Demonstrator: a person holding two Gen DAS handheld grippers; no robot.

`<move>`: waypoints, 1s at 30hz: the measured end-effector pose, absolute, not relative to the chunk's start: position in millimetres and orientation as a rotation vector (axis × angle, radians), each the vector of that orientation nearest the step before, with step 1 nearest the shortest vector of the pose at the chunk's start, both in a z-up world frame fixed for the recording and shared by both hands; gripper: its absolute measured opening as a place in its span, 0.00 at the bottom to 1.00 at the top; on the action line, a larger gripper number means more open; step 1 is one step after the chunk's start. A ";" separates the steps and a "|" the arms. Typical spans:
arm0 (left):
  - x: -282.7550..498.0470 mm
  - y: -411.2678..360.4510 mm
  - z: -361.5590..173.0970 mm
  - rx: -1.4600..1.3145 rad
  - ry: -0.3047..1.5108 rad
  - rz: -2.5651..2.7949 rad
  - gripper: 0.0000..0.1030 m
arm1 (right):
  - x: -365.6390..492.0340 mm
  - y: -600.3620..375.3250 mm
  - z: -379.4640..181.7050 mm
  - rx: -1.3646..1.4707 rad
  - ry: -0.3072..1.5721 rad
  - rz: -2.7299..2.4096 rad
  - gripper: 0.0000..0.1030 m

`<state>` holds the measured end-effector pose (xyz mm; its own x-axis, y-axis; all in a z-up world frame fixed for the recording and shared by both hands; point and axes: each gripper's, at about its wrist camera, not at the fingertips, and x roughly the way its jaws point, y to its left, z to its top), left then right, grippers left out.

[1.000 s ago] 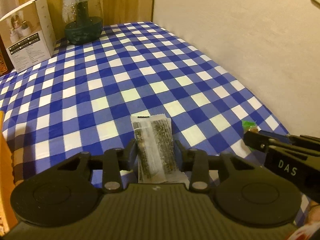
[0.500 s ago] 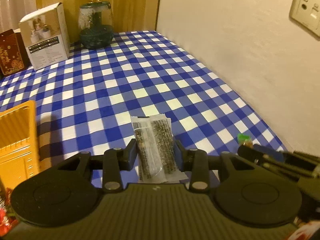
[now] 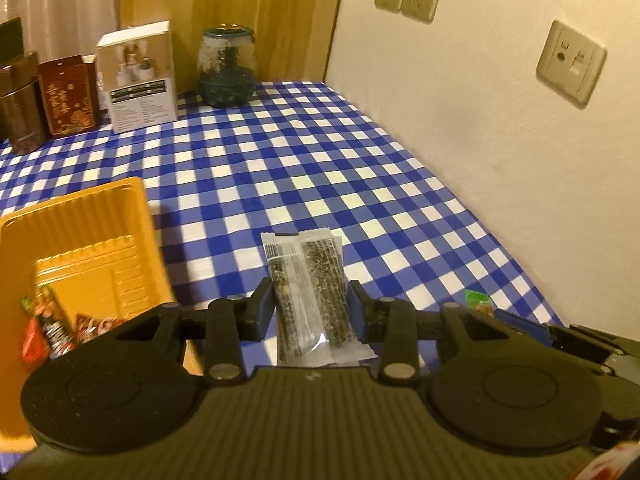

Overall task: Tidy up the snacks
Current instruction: 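Carry the green candy and clear packet over the orange tray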

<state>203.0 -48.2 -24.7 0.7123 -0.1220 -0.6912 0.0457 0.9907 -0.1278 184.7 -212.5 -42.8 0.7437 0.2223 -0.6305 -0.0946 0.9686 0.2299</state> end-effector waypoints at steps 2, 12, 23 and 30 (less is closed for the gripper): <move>190.2 -40.3 -18.0 -0.116 0.768 -0.092 0.34 | 175.2 -207.4 -36.1 0.181 0.710 0.178 0.20; 131.7 -5.9 9.9 -0.115 0.751 -0.094 0.34 | 132.5 -179.0 -11.5 0.150 0.700 0.222 0.20; 81.9 31.9 18.5 -0.125 0.746 -0.047 0.34 | 106.8 -147.4 -1.0 0.133 0.699 0.311 0.20; 55.9 57.5 15.5 -0.122 0.764 0.001 0.34 | 100.2 -116.3 0.7 0.119 0.705 0.394 0.20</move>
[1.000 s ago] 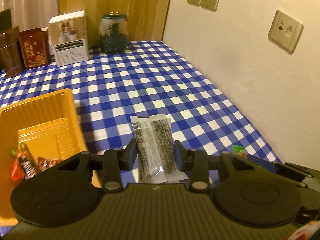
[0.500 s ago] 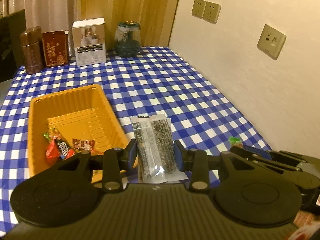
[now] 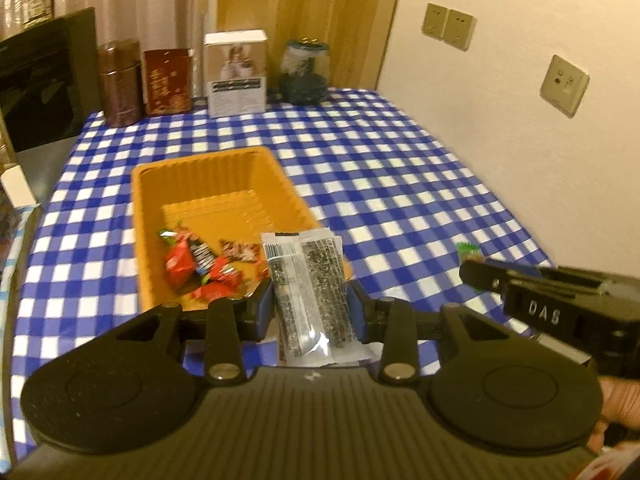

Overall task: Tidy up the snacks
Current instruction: 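Carry the green candy and clear packet over the orange tray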

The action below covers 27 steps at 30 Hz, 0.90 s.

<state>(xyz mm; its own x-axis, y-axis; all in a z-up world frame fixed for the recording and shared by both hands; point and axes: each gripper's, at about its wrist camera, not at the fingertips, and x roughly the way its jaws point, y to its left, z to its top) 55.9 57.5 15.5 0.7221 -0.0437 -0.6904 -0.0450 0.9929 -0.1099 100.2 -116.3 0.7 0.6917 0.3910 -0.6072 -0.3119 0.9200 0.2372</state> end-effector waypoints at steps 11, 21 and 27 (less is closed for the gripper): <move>37.4 95.8 9.4 -0.150 0.786 0.088 0.34 | 97.4 -75.8 -0.6 0.082 0.709 0.499 0.20; 51.9 116.5 7.8 -0.178 0.779 0.125 0.34 | 111.7 -41.8 -4.6 0.046 0.704 0.563 0.20; 69.3 126.3 0.4 -0.199 0.786 0.139 0.34 | 131.5 -25.2 -10.9 0.032 0.709 0.581 0.20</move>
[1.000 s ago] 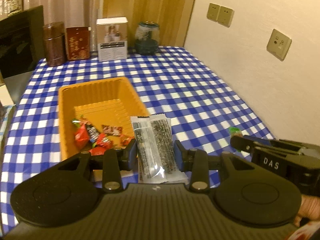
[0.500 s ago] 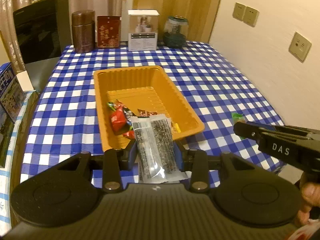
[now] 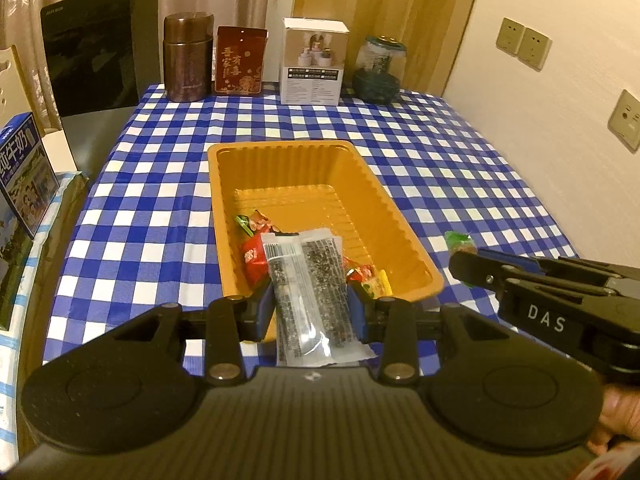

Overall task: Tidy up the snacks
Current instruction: 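Carry the green candy and clear packet over the orange tray, then open the left gripper to drop the clear packet while the right releases the green candy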

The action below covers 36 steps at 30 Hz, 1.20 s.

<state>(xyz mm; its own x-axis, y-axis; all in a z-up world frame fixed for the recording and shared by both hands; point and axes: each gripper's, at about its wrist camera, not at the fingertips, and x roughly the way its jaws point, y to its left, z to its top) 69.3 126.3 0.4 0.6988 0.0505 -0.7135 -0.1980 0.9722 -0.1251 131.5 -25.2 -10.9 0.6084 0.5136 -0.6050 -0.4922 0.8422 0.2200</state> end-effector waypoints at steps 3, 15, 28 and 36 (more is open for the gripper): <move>79.1 131.5 -3.1 -0.202 0.791 0.145 0.34 | 143.4 -18.8 -15.0 0.034 0.717 0.588 0.20; 117.0 148.9 -16.3 -0.200 0.807 0.159 0.34 | 191.2 4.1 -33.4 0.035 0.737 0.609 0.20; 171.2 168.0 -35.2 -0.175 0.826 0.143 0.34 | 242.3 24.0 -55.4 0.034 0.766 0.626 0.20; 199.4 178.2 -45.2 -0.174 0.822 0.126 0.34 | 268.2 32.8 -66.3 0.042 0.776 0.626 0.20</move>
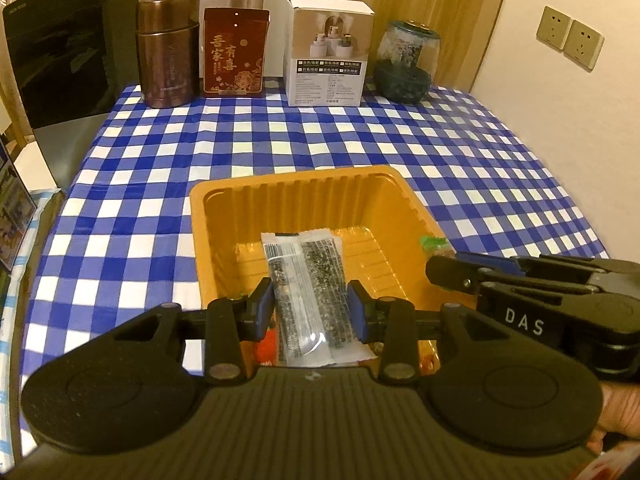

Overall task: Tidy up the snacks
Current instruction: 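Open the left gripper to drop the clear packet while the right releases the green candy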

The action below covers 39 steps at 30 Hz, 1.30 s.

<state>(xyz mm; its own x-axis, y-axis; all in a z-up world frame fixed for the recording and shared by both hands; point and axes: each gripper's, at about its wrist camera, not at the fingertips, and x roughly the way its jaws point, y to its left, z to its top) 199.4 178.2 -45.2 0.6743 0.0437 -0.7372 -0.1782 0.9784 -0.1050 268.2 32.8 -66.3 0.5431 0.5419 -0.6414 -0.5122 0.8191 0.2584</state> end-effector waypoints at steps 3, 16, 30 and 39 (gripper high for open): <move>208.4 178.8 -47.4 -0.172 0.820 0.112 0.34 | 274.5 34.9 -69.9 0.039 0.781 0.621 0.20; 214.8 180.7 -47.0 -0.177 0.783 0.116 0.60 | 279.8 33.4 -79.8 0.060 0.803 0.609 0.20; 195.6 190.4 -38.0 -0.145 0.778 0.144 0.60 | 280.5 36.8 -67.4 0.086 0.792 0.644 0.20; 185.9 201.2 -34.4 -0.150 0.776 0.166 0.60 | 290.6 33.2 -62.8 0.229 0.783 0.672 0.65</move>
